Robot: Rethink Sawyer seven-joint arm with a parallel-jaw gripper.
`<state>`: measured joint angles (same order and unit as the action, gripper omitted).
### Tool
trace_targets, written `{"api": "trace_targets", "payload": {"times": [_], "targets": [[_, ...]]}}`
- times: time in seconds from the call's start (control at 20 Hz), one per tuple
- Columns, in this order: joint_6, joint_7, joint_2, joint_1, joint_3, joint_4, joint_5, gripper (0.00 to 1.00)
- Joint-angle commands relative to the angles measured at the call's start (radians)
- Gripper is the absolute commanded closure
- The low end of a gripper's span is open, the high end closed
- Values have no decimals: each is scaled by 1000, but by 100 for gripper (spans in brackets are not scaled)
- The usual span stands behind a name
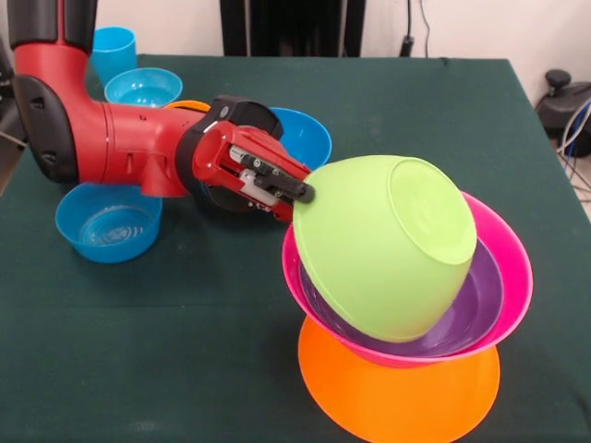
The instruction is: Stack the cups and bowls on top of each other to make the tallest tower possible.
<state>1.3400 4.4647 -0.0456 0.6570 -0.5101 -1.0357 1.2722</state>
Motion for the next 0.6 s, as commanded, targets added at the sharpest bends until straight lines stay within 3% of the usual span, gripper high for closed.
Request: {"api": "trace_targets", "payload": {"times": [0.05, 0.6], "targets": [[-134, 38, 22, -54, 12, 87, -13, 100], [-160, 19, 30, -84, 20, 112, -52, 100]]}}
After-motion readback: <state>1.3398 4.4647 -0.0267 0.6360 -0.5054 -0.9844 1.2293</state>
